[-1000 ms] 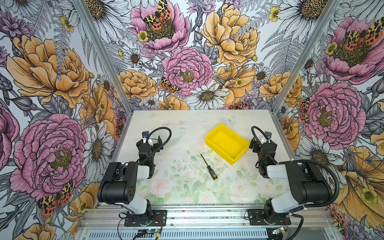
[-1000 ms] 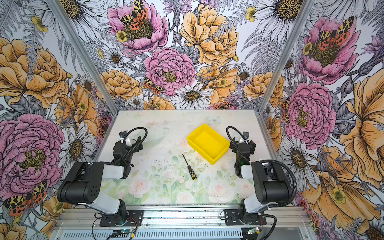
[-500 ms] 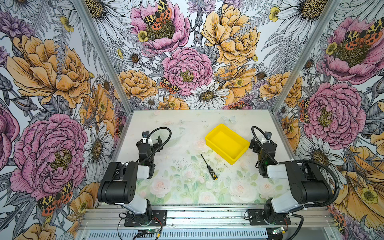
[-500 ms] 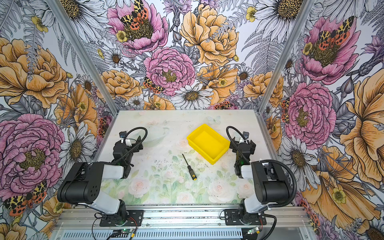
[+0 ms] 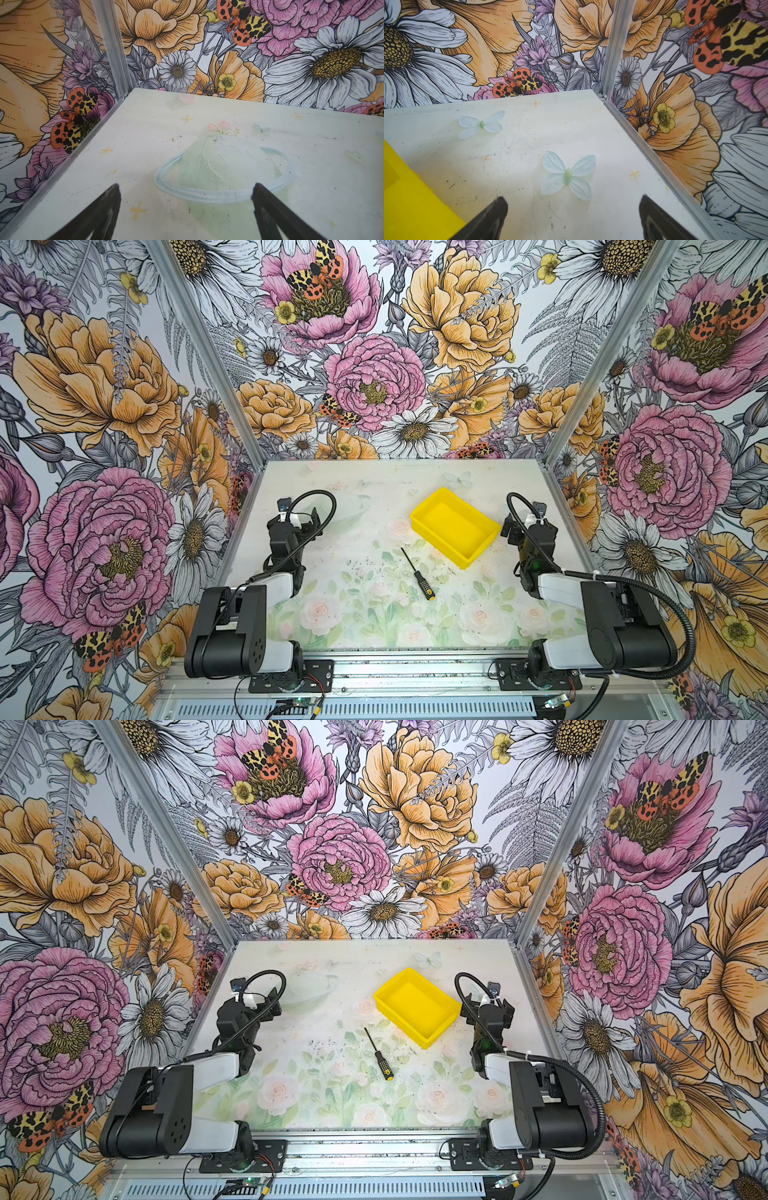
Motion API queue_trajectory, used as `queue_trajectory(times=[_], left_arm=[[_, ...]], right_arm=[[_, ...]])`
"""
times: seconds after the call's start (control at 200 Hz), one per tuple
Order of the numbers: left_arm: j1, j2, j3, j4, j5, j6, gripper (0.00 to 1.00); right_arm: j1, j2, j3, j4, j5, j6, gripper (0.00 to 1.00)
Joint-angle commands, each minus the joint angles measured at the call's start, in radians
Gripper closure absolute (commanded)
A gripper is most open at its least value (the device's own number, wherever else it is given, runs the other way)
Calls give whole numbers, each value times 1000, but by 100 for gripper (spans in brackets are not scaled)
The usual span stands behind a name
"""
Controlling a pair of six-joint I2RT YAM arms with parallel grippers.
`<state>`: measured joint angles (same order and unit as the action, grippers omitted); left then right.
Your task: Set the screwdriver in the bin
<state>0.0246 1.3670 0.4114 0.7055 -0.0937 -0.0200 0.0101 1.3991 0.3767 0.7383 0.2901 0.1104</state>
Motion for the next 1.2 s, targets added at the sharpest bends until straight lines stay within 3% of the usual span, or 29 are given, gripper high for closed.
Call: queue_trajectory(times=[0.0,0.255,0.42,0.56,0.781,0.876,1.026,1.196], left_arm=[[9,-45,16,-100,29,-28,1],[-4,-147,146,-447,50,-79,1],[-33,-170,262,-721,36,-234,1],[-42,-172,333,-901,83,-327,1],[-113,-223,368,-1030,219,-365,1],[-159,-223,367,-1038,310,-394,1],[-268,-200,353,-1033,425,-403,1],[-338,-212,302,-1000,461,-412,1]], right_arm=[[11,-48,28,-65,-3,0,0],[52,-207,142,-365,55,29,1],[93,-286,358,-820,186,157,1],[183,-321,498,-1075,223,195,0],[381,-266,672,-1359,244,253,1],[481,-222,720,-1413,177,255,1],[634,-118,827,-1554,170,271,1],[721,-50,853,-1614,81,316,1]])
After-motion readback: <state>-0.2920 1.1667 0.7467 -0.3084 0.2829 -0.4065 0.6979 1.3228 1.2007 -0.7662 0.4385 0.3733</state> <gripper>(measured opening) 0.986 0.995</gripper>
